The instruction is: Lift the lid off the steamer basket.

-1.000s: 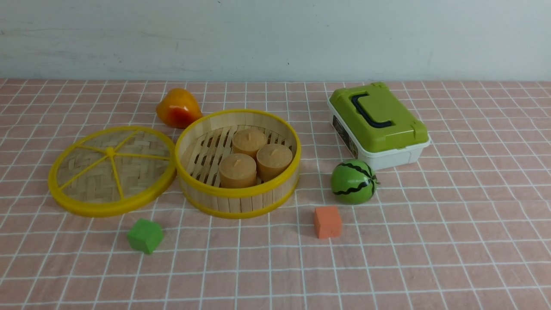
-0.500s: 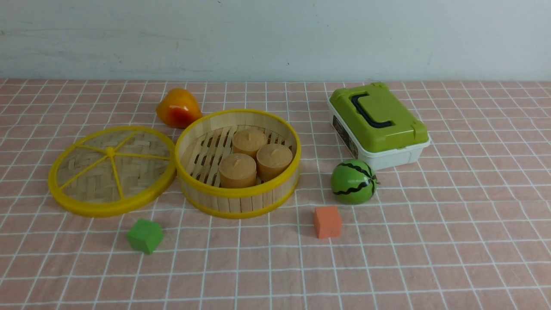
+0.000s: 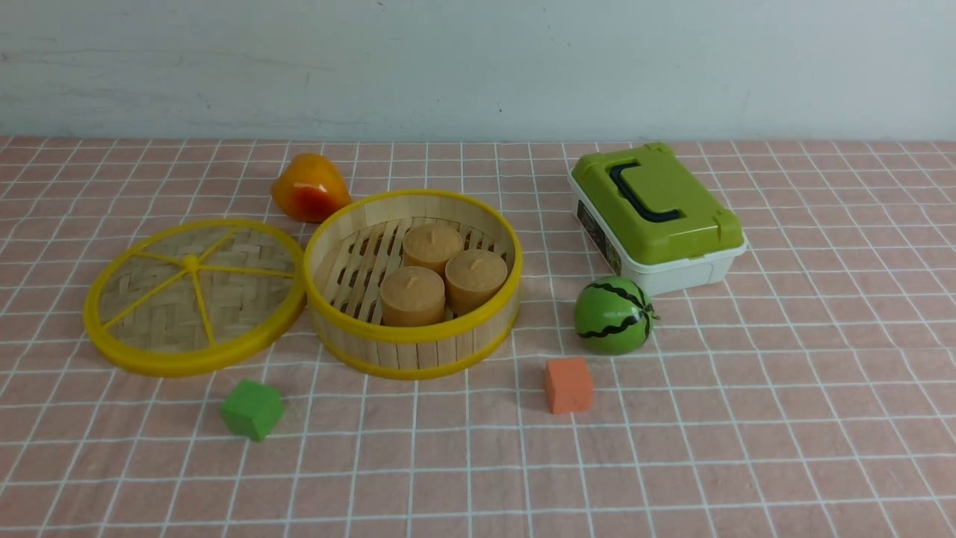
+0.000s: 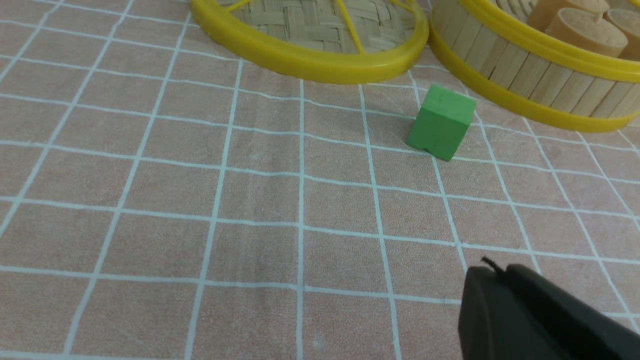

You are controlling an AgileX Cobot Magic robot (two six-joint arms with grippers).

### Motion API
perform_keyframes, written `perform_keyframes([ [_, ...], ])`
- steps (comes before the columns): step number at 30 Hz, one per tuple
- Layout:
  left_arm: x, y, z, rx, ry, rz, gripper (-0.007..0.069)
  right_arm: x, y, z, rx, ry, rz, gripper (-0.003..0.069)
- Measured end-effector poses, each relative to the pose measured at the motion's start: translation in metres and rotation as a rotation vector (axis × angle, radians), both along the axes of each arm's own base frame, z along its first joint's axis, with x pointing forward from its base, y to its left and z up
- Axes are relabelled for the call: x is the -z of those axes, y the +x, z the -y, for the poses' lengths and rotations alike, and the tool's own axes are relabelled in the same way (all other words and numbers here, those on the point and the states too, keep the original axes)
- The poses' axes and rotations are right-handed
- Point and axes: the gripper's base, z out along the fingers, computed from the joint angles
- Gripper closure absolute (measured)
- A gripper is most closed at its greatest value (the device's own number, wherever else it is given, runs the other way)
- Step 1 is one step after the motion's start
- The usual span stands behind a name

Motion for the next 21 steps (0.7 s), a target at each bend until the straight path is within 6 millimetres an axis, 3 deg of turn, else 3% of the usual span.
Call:
perform_keyframes([
  [21, 0.0, 0.0, 0.0, 0.0, 0.0, 0.0, 0.0585, 0.0, 0.0, 0.0, 0.0, 0.0, 0.0, 0.0418],
])
